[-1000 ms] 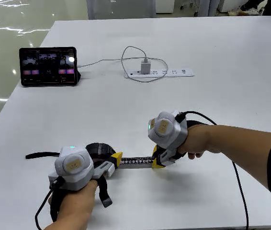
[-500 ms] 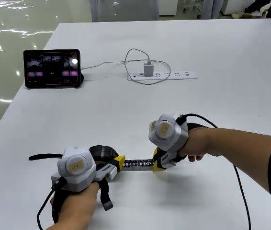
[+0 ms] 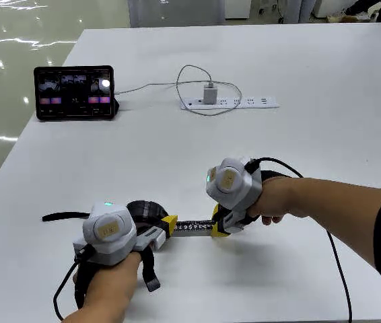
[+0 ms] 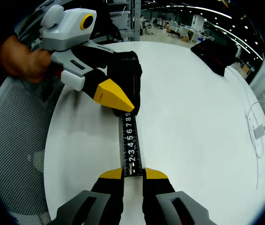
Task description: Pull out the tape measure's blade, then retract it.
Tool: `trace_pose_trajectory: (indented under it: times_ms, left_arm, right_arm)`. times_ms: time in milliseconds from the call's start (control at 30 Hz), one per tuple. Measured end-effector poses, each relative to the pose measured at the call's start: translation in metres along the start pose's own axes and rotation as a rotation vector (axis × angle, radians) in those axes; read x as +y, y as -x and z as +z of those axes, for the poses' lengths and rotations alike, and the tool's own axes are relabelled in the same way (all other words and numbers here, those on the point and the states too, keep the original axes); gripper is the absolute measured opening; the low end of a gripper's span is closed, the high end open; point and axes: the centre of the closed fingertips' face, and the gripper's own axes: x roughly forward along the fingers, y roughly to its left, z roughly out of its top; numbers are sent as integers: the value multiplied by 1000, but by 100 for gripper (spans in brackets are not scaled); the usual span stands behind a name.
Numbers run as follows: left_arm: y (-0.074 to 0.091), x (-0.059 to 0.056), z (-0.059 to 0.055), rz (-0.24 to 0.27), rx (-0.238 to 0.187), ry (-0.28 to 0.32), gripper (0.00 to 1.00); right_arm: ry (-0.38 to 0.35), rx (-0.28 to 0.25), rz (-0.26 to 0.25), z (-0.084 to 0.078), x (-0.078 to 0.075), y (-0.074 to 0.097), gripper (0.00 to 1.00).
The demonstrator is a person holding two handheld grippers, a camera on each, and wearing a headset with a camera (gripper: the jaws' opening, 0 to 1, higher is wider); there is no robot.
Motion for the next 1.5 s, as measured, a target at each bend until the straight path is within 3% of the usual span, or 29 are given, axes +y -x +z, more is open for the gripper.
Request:
trace_pose_trajectory:
  times_ms: [1500]
  left_arm:
    - [0,1,1,-2,0,9,64]
  right_arm:
    - [0,-27,5,20,2,-10,11]
